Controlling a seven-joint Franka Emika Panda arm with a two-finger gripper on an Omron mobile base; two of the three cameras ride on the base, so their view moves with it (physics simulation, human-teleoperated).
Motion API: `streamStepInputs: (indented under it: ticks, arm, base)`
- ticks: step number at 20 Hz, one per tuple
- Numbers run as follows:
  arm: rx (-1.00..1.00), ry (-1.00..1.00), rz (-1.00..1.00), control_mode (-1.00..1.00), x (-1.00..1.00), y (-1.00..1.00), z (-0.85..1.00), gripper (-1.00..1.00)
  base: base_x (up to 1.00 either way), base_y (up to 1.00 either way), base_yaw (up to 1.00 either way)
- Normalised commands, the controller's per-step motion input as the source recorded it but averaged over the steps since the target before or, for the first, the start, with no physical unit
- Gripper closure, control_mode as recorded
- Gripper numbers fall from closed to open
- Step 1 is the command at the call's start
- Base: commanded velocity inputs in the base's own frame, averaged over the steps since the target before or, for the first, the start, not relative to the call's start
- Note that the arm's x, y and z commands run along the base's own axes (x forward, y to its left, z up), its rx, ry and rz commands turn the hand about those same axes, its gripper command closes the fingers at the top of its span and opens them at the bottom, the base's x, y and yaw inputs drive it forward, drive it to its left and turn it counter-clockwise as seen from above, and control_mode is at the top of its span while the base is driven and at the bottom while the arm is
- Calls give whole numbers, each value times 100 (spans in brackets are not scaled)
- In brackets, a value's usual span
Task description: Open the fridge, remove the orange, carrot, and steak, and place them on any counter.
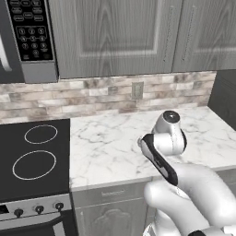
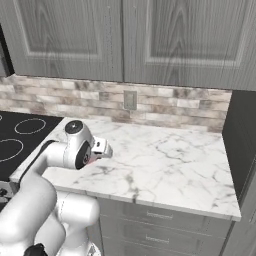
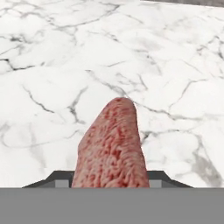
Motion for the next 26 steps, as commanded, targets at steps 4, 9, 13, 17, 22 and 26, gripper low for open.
streamStepInputs:
  ticks: [4,9,13,17,22,26]
  arm:
    - [0,7,0,-100,55,0,-18,100]
    - [0,3,0,-100,48,0,-33,100]
    - [0,1,0,-100,44,0,-40,100]
    - [0,0,0,-100,42,0,-43,100]
    - [0,0,0,-100,31,0,-40,100]
    - [0,0,0,-100,9,0,-31,-100]
  base:
    - [0,0,0]
    - [0,0,0]
    - [0,0,0]
    - [0,0,0]
    - [0,0,0]
    - [0,0,0]
